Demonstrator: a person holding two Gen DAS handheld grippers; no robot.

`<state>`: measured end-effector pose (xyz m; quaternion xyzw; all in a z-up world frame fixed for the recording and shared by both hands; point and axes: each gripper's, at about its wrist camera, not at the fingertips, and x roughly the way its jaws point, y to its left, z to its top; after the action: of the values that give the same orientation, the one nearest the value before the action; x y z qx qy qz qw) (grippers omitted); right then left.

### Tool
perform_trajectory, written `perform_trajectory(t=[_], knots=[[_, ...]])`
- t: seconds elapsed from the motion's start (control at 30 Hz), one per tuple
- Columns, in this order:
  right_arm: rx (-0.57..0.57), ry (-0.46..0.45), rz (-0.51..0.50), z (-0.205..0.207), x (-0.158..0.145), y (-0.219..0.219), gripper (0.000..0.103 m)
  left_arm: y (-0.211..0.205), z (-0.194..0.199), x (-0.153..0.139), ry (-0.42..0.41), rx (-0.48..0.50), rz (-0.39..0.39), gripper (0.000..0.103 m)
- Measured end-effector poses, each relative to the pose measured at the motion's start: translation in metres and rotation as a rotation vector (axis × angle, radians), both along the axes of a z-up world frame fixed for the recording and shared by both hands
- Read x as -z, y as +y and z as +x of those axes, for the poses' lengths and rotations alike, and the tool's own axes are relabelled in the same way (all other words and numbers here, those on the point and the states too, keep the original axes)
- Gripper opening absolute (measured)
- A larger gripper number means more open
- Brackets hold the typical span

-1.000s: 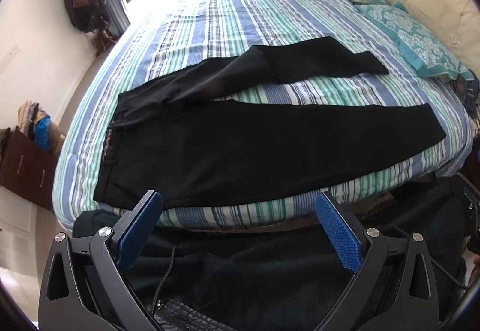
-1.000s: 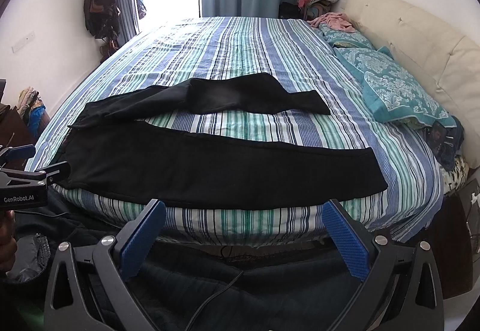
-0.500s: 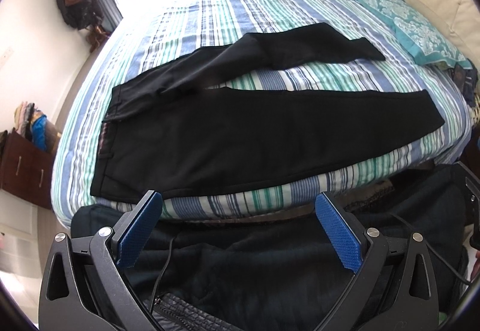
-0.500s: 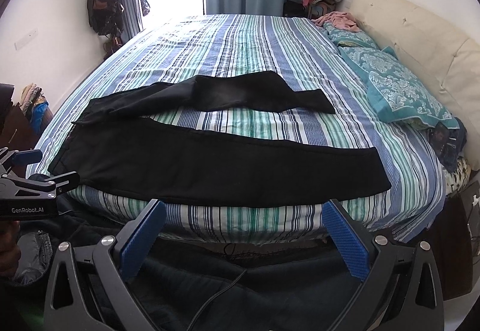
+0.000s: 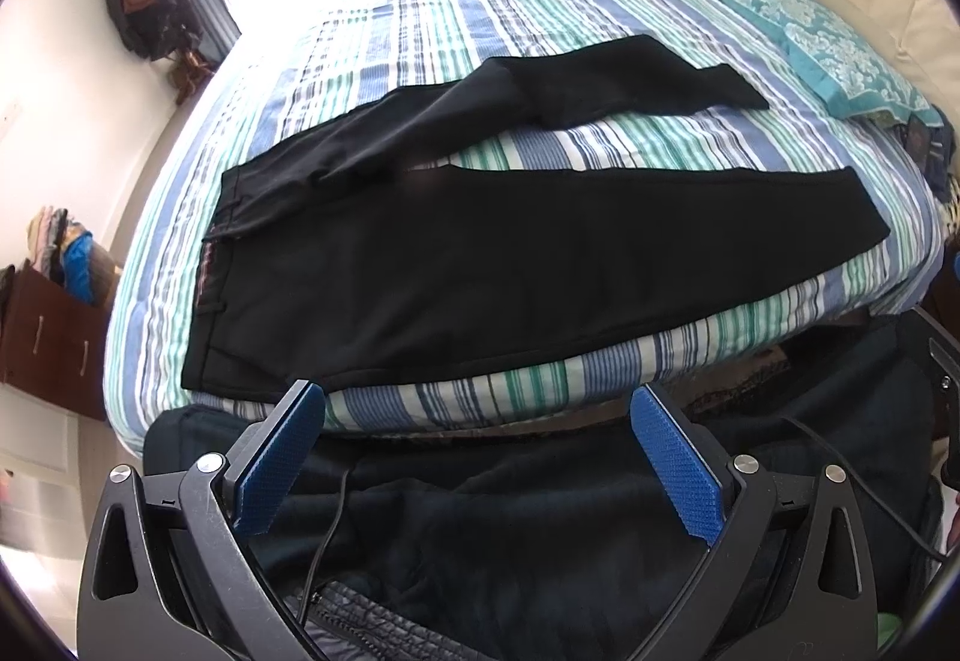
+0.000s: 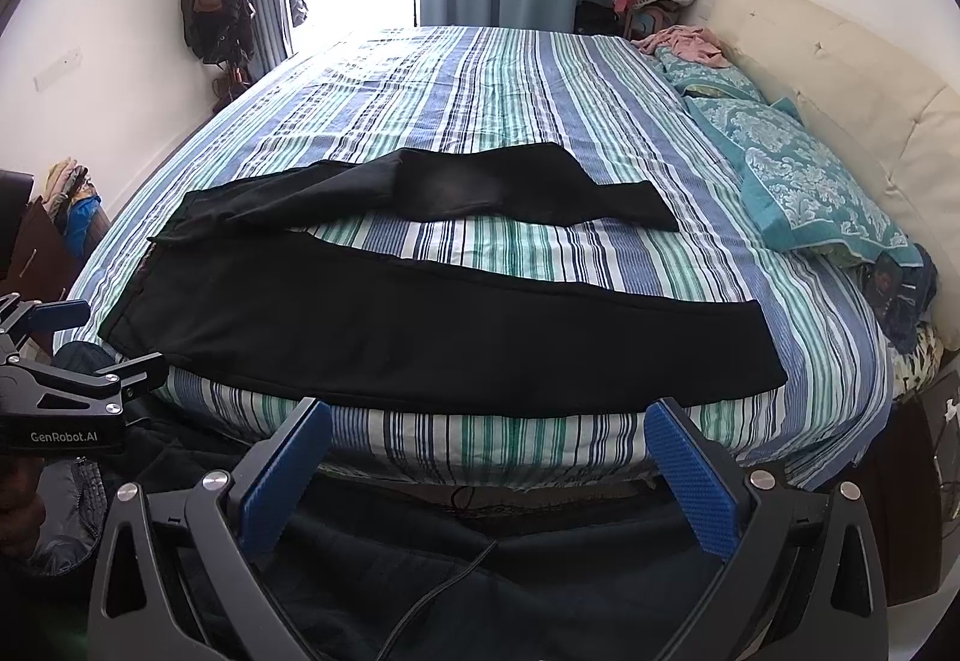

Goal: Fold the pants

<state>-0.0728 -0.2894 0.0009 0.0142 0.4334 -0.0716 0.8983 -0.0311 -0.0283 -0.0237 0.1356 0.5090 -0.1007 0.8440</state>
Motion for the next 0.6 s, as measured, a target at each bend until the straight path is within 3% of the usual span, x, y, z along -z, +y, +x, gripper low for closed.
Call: perform_trajectory(t=[0.6], knots=[[0.063,-0.003,-0.006,-0.004,-0.001,-0.01,0.103,0.018,0.003,-0.006,-0.01,-0.069,-0.052,0.102]])
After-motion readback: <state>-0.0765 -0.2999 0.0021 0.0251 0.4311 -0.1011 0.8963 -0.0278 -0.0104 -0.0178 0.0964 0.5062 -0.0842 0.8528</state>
